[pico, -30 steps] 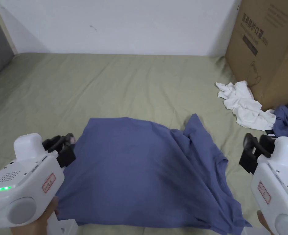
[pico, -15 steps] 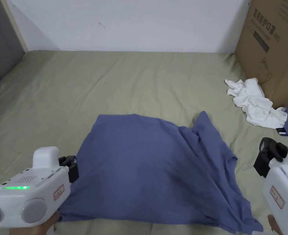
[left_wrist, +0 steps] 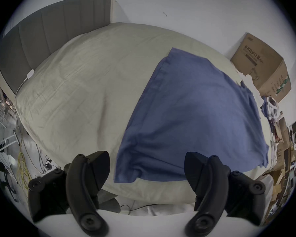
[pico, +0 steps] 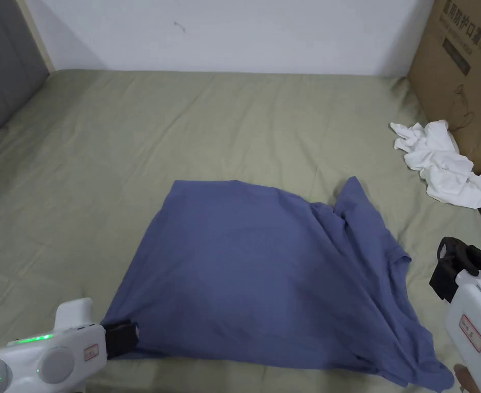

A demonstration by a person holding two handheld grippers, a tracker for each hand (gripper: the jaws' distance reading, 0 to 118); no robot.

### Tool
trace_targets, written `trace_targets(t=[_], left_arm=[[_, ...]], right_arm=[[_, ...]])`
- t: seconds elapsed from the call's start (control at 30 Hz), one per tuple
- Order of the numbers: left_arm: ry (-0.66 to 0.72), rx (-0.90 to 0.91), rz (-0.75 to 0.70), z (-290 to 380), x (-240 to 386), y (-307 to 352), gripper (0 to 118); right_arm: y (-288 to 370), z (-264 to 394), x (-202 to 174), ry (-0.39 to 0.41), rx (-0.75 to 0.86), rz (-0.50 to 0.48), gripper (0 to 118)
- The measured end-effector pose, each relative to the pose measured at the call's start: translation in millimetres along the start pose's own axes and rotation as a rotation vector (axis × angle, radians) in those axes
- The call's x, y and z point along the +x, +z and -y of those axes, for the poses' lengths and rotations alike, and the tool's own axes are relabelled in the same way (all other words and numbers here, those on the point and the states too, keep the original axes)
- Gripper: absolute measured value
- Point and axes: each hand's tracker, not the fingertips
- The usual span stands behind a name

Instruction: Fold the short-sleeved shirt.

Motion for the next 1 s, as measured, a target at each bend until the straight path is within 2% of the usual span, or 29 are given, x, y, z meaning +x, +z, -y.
trace_targets(t=[0.2,0.23,0.27,0.3,0.33,0.43,0.47,0.53,0.57,0.6,0.67,0.7,0.9,0.93,1.0], left_arm=[[-0.043,-0.035,-0.052,3,-2,-26,99],[-0.034,-0.048,-0.037,4,-4,-27,95],[-0.019,-0.058,-0.004,6,-3,-26,77],[-0.022,-0.056,-0.017,7,-1,-26,64],[-0.034,-0.049,-0.025,8,1,-24,62],[-0.059,-0.050,0.015,3,1,-19,14],[-0.055,-0.049,0.027,3,2,-17,11],[-0.073,-0.032,0.018,2,6,-12,10],[-0.075,-0.018,0.021,2,8,-8,10],[-0.070,-0.002,0.022,1,9,-3,10],[-0.060,0.016,0.035,-2,10,5,10],[-0.056,0.027,0.040,-2,12,8,10],[-0.052,0.057,0.054,-9,19,19,10],[-0.049,0.060,0.056,-9,19,17,10],[-0.041,0.057,0.059,-10,20,16,10]], right_arm=[[-1,6,3,0.002,-0.030,0.012,4],[-1,8,4,0.001,-0.035,0.016,4],[0,9,5,-0.001,-0.041,0.017,4],[0,11,7,-0.003,-0.047,0.021,4],[0,13,9,-0.004,-0.054,0.026,4],[-6,23,17,-0.025,-0.116,0.037,4],[-9,28,20,-0.045,-0.156,0.040,5],[-18,42,28,-0.062,-0.254,0.057,20],[-22,50,32,-0.069,-0.294,0.066,34],[-28,60,38,-0.080,-0.349,0.064,53],[-39,83,45,-0.102,-0.444,0.078,105],[-45,96,50,-0.115,-0.491,0.084,110],[-52,146,68,-0.189,-0.621,0.112,107],[-51,149,70,-0.194,-0.625,0.113,102],[-49,153,73,-0.221,-0.625,0.108,75]])
